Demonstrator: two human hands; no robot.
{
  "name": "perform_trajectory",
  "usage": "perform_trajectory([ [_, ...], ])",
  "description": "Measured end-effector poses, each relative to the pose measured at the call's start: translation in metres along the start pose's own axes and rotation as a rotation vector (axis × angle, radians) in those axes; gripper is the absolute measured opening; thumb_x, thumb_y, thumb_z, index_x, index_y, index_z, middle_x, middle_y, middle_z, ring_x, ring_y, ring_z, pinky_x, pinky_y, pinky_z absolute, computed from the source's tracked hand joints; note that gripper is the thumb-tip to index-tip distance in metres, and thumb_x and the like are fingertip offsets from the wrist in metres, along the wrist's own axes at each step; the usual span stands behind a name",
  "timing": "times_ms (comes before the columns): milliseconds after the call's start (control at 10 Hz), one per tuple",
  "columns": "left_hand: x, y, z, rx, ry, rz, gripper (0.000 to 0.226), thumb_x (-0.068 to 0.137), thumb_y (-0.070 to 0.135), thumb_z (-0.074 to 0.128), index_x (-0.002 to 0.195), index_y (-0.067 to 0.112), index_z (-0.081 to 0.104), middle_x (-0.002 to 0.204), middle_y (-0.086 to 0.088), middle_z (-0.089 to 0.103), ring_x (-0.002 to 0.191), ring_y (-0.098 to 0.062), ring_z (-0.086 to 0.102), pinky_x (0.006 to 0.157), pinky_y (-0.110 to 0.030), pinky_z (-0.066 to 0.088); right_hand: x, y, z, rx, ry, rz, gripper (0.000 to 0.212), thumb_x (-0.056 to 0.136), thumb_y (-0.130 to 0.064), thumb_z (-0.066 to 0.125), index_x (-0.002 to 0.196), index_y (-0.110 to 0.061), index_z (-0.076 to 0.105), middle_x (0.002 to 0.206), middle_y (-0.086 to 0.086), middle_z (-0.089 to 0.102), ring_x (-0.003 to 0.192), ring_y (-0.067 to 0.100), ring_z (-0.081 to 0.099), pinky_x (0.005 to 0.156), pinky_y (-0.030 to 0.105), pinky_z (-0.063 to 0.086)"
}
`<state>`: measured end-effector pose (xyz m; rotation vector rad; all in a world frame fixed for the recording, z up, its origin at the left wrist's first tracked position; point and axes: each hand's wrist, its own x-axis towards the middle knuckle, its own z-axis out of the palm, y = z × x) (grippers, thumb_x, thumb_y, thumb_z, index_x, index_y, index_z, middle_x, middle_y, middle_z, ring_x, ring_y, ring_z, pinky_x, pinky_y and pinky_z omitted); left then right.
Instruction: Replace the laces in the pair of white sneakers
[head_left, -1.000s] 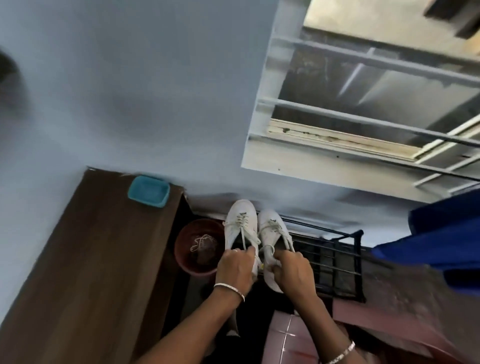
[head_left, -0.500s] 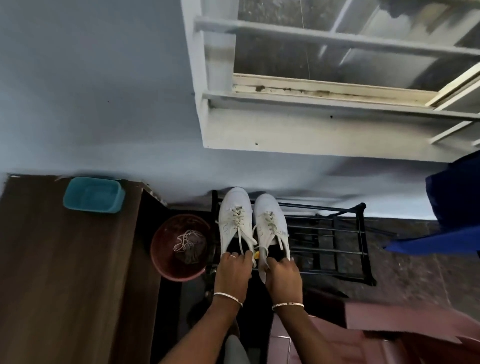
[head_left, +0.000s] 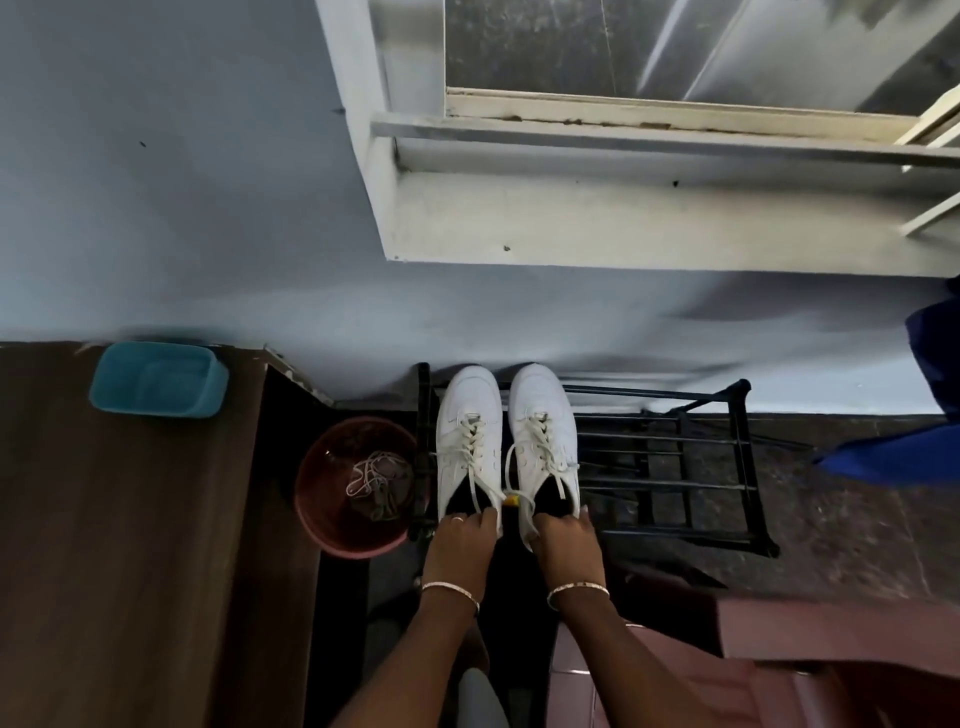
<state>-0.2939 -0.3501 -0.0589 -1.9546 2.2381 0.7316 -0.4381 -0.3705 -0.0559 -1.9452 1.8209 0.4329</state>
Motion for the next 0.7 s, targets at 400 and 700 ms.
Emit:
perform_trajectory([
  [400,-0.005,0.002,-0.052,-0.018,-0.016,-0.008,0.017,0.086,0.020,0.063,0.101,0.011,0.062,0.091,-0.011,0.070,0.085,-0.035,0.067,0.070,-0.038,0.051,-0.015,-0.013,-0.032,0.077,0.052,0.087,0.035,0.054,-0.023,0.090,0.049,-0.015,0.056,0.042,0.006,0.053,0.040,0.029,0.056,0.039,0.027,0.037],
  [700,-0.039,0.005,-0.143,0.010,0.160,-0.109,0.020,0.094,0.015,0.047,0.110,0.013,0.059,0.109,-0.009,0.068,0.101,-0.032,0.064,0.082,-0.039,0.047,-0.074,-0.054,-0.134,0.571,0.527,0.016,0.009,0.087,-0.018,0.068,0.082,-0.014,0.073,0.073,0.005,0.071,0.073,0.030,0.062,0.066,0.035,0.048],
])
